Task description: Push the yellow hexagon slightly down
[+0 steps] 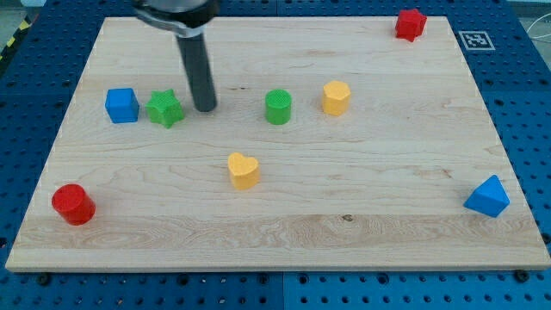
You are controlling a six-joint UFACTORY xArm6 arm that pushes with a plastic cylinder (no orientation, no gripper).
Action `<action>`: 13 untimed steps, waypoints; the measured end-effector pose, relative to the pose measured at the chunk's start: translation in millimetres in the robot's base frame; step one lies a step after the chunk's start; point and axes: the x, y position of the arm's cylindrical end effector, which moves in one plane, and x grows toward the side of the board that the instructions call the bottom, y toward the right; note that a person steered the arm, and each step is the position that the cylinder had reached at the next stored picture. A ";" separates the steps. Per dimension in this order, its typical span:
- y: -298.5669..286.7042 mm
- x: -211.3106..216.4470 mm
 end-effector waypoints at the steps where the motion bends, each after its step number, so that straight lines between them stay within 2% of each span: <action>1: 46.3 -16.7; 3: 131.9 -43.0; 4: 153.4 -31.5; 8: 154.1 28.7; 13: 170.5 3.3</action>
